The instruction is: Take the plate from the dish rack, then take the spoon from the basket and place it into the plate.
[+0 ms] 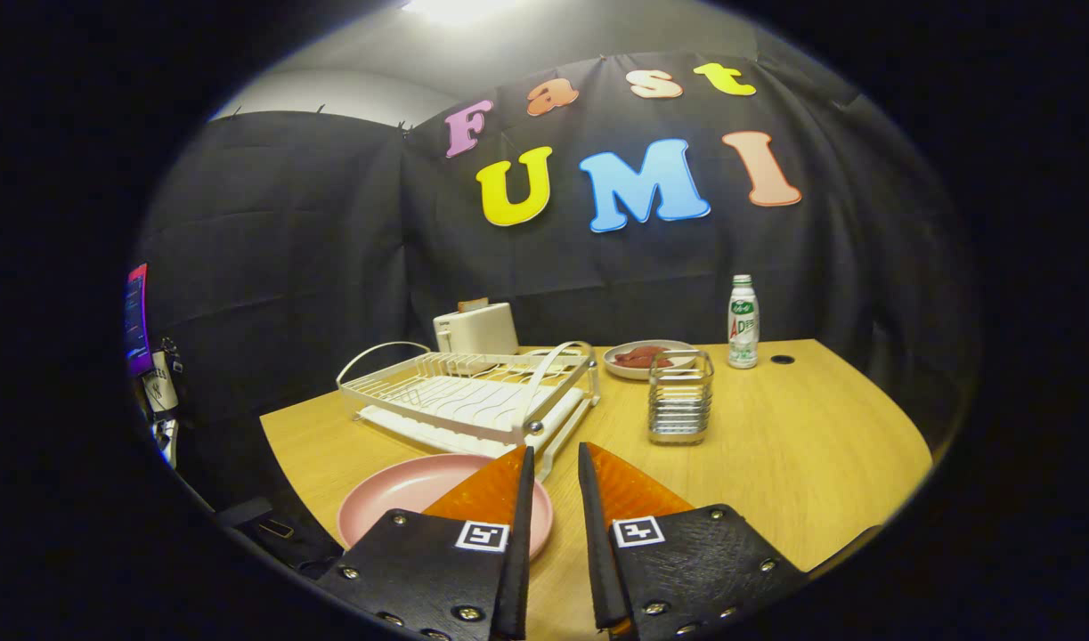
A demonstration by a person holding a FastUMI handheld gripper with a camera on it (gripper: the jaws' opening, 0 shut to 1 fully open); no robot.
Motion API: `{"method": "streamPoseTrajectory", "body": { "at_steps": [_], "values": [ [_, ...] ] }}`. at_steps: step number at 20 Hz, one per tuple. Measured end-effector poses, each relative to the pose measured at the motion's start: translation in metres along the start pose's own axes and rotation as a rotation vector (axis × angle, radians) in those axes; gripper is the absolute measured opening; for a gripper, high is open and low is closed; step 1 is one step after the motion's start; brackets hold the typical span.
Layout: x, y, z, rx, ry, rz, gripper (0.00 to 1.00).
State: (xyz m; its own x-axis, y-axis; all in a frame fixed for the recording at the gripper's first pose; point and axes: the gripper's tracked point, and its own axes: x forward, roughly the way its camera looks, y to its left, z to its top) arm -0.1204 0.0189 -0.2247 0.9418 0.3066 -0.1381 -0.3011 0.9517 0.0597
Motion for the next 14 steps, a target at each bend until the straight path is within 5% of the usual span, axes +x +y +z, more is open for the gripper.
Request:
{"method": "streamPoseTrajectory", "body": {
  "at_steps": [5, 12, 14],
  "values": [
    [-0.012, -0.064, 0.033, -0.026, -0.087, -0.153, 0.32],
    [-0.004, -0.144, 0.068, -0.132, -0.240, -0.342, 0.68],
    [0.005, -0.156, 0.069, -0.149, -0.250, -0.360, 0.69]
  ]
}}
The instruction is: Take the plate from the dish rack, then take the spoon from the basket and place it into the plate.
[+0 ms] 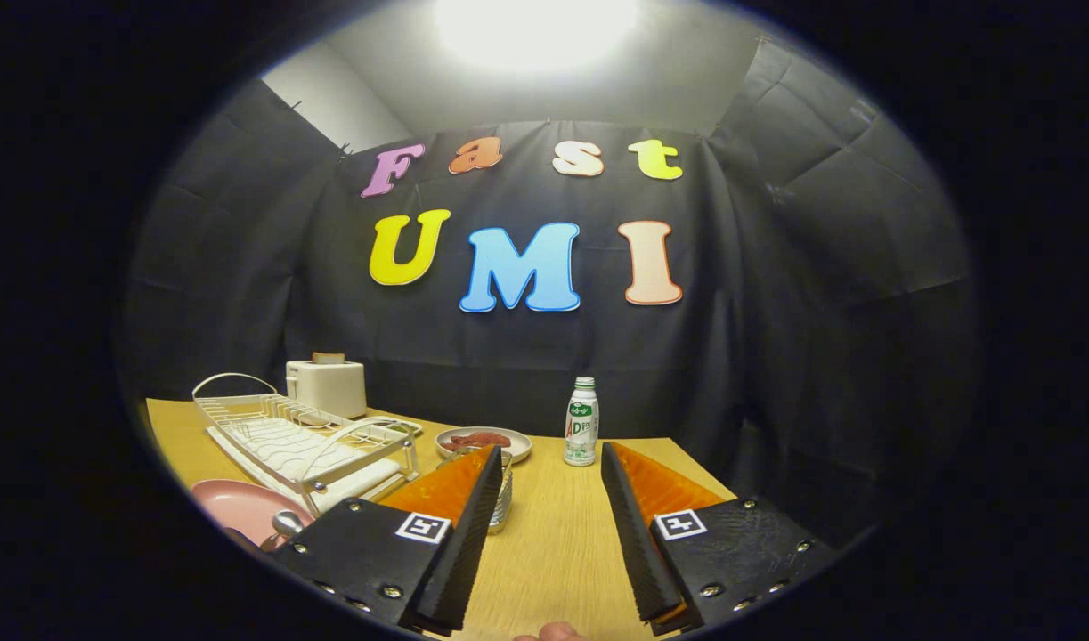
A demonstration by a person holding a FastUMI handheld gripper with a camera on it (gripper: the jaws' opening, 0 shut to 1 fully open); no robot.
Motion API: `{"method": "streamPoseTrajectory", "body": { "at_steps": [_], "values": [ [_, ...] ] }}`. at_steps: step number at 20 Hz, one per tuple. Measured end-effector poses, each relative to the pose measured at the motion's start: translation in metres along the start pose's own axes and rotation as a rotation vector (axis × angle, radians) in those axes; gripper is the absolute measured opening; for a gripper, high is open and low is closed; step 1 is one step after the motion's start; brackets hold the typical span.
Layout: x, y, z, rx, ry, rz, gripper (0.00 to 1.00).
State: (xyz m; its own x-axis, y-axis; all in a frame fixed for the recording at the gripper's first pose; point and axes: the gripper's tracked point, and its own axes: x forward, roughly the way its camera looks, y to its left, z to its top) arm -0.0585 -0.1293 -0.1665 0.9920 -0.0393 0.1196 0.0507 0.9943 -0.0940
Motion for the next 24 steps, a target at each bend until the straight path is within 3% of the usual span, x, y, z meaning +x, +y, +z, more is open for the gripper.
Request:
{"method": "streamPoseTrajectory", "body": {
  "at_steps": [2, 4, 6, 19, 24],
  "values": [
    [0.012, -0.007, -0.003, -0.014, -0.002, -0.013, 0.81],
    [0.024, -0.016, -0.014, 0.000, 0.020, -0.030, 0.83],
    [0.034, -0.030, -0.025, 0.019, 0.048, -0.058, 0.94],
    [0.053, -0.053, -0.035, -0.018, 0.056, -0.088, 0.94],
    [0.050, -0.064, -0.064, 0.005, 0.098, -0.101, 0.94]
  ]
}}
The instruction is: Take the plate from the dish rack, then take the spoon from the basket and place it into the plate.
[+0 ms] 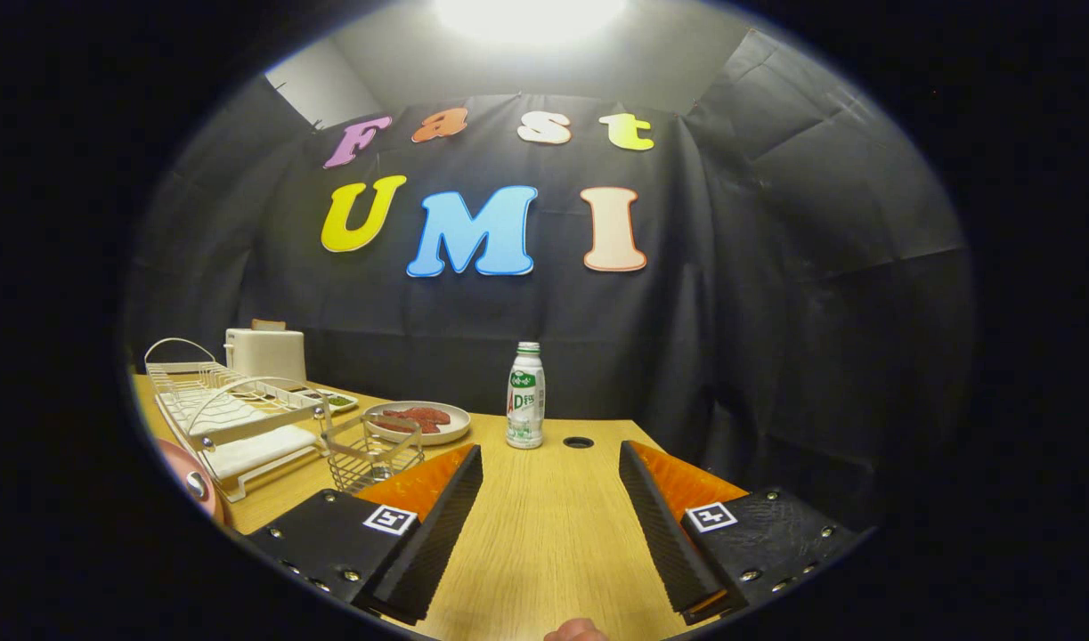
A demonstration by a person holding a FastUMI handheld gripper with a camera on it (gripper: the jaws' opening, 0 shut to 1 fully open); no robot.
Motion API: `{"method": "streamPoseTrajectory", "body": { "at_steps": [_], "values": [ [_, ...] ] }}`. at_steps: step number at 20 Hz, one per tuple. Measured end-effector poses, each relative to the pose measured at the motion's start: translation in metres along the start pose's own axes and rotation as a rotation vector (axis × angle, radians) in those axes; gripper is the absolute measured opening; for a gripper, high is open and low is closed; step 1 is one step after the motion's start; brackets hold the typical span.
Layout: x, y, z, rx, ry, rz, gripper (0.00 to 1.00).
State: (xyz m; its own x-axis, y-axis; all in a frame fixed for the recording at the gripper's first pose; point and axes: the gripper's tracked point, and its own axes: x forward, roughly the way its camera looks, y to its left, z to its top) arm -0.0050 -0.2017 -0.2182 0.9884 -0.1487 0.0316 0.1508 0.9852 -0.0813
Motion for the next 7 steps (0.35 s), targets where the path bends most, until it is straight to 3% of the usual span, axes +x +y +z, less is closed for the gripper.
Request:
{"method": "streamPoseTrajectory", "body": {
  "at_steps": [7],
  "values": [
    [-0.026, 0.002, -0.022, 0.016, 0.077, 0.015, 0.94]
  ]
}}
